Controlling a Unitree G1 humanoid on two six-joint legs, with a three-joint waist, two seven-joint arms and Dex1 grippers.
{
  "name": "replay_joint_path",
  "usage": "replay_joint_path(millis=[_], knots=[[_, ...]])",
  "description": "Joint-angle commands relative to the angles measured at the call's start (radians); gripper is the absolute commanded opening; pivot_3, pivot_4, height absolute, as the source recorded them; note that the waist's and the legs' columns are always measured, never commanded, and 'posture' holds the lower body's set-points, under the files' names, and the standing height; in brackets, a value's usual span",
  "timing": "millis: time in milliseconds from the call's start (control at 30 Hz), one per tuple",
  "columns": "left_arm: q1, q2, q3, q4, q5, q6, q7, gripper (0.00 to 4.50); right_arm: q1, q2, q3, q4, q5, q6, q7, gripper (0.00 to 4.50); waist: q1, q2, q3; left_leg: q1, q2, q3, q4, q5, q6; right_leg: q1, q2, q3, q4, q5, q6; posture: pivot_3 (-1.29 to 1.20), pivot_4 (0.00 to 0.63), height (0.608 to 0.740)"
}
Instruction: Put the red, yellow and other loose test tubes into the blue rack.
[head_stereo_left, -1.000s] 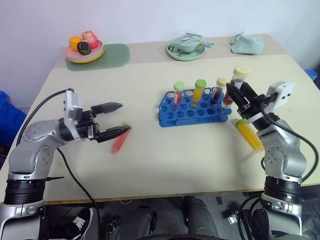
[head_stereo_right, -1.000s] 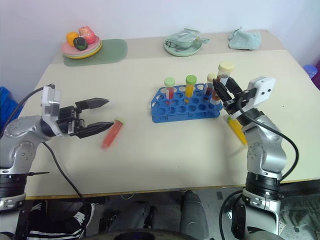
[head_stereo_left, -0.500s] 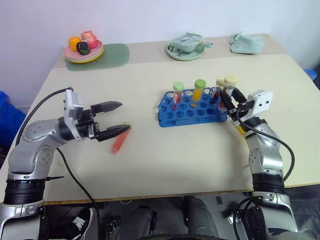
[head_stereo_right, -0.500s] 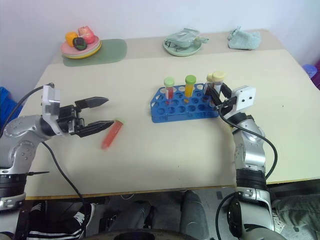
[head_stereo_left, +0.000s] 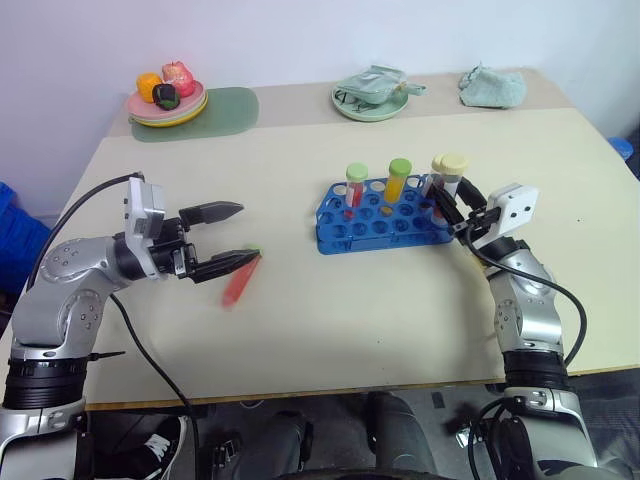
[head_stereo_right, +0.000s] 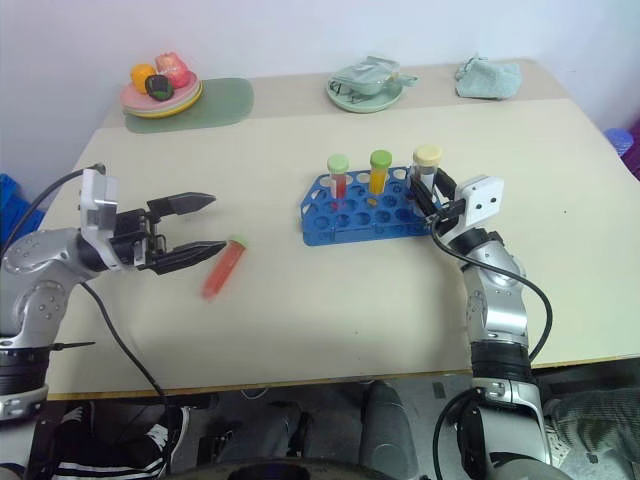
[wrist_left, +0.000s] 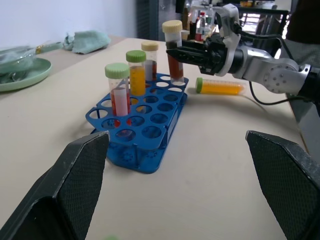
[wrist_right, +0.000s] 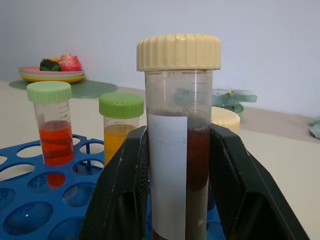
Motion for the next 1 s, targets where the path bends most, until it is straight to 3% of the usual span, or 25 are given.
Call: replay_joint_path(millis=[33,1000], knots=[[-0.021,0.013,0.024,-0.007,-0.008,-0.008,-0.007,4.5,0.015,-0.021,-0.007,-0.031,0.006,-0.014,0.0,1.64,0.001,0.0,0.0,0.0,0.0,0.0,0.0,0.0,0.0,0.0,0.0,0.0,0.0,0.0,0.0,0.0,0.15,0.74],[-0.03,0.023,0.034,-0.019,-0.012,0.014,-0.006,4.5,0.024,-0.021,0.012,0.028,0.028,-0.041,-0.023,1.64,0.0,0.0,0.0,0.0,0.0,0.0,0.0,0.0,0.0,0.0,0.0,0.0,0.0,0.0,0.0,0.0,0.15,0.74]])
